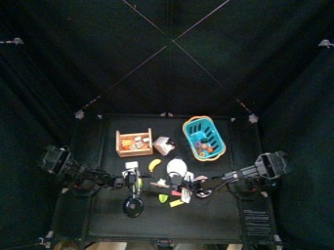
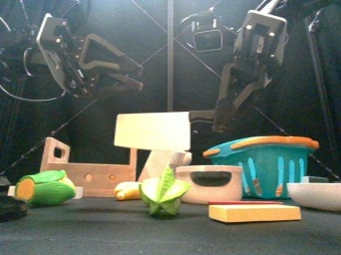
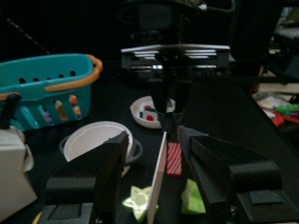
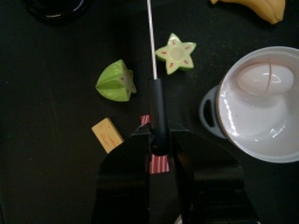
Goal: Place cleaver back in holder
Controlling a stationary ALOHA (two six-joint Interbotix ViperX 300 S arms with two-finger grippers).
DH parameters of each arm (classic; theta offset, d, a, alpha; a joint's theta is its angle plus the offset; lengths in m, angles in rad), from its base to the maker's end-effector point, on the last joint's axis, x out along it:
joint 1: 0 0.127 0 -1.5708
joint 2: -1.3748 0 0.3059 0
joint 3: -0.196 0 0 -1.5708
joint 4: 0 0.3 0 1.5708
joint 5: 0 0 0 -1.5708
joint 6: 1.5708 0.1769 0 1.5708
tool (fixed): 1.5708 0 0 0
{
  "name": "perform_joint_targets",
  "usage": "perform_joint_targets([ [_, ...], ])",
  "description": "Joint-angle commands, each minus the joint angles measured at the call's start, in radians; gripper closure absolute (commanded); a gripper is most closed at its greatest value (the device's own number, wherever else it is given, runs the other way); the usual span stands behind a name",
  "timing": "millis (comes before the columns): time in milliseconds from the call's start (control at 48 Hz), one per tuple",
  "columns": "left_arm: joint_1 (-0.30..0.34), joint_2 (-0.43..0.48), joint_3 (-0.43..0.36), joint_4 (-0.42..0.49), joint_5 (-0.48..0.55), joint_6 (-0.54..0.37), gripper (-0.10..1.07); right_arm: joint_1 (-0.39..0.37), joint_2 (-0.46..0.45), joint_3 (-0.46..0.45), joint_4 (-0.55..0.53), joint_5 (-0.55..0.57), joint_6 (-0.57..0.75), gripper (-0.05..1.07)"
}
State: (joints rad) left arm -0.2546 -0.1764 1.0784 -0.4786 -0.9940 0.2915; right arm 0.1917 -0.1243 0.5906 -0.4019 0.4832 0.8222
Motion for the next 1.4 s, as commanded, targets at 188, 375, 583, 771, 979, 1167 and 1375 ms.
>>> perform_joint_targets([
  [188,0.072,-0.144,0.041,-0.014,0.003,0.002,0.12,-0.075,-0.064,-0.081,0.097,0.129,0.000,0.65],
  [375,0.150,-0.261,0.055,-0.005,0.078,0.003,0.12,-0.132,-0.089,-0.158,0.149,0.256,-0.003,0.65],
  [583,0.273,-0.399,0.051,0.060,0.273,0.005,0.12,-0.179,-0.103,-0.276,0.202,0.431,-0.006,0.65],
  [771,0.383,-0.506,0.035,0.164,0.511,0.000,0.12,-0.229,-0.098,-0.388,0.209,0.566,-0.012,0.65],
  [979,0.383,-0.518,0.069,0.212,0.635,0.002,0.12,-0.282,-0.066,-0.508,0.255,0.704,-0.023,0.65],
  [1167,0.383,-0.518,0.087,0.222,0.641,0.000,0.12,-0.337,-0.003,-0.598,0.345,0.828,-0.124,0.65],
  [1375,0.383,-0.518,0.098,0.221,0.641,-0.002,0.12,-0.430,0.080,-0.687,0.443,0.960,-0.278,0.65],
])
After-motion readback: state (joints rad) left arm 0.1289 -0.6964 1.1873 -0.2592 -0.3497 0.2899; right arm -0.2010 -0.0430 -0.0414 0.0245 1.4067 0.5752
